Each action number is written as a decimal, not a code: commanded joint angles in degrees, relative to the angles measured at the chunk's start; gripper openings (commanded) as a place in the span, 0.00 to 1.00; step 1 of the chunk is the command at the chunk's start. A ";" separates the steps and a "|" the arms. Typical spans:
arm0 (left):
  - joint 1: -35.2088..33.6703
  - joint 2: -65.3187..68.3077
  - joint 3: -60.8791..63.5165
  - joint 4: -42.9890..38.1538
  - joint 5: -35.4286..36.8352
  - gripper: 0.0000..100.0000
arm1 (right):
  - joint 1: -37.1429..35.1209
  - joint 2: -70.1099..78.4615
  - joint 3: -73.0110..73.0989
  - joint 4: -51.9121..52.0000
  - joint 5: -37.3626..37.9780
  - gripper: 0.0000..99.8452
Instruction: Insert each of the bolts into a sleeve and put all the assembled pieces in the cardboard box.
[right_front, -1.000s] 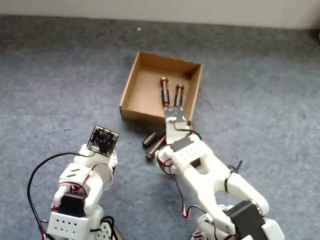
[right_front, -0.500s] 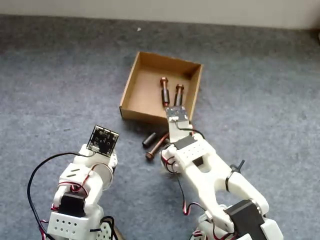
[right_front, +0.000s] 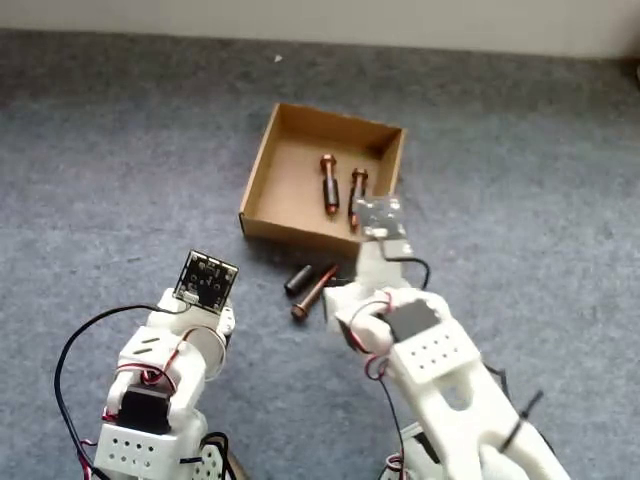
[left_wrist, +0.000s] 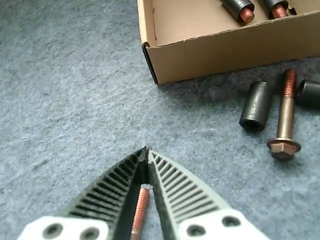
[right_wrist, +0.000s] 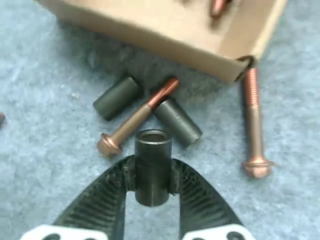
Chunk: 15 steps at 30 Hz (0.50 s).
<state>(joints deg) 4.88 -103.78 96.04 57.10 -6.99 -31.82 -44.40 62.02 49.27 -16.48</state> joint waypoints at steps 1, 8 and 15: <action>-0.57 -0.13 1.10 -0.35 -0.44 0.01 | 3.21 -6.99 1.36 -0.84 -0.44 0.00; -0.57 -0.13 1.10 -0.35 -0.44 0.01 | 4.00 -19.12 9.19 -5.49 -3.87 0.00; -0.57 -0.13 1.10 -0.35 -0.44 0.01 | 4.09 -32.22 21.67 -13.58 -3.43 0.00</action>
<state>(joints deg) 4.88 -103.78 96.04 57.10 -6.99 -28.57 -71.30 82.07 38.37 -19.74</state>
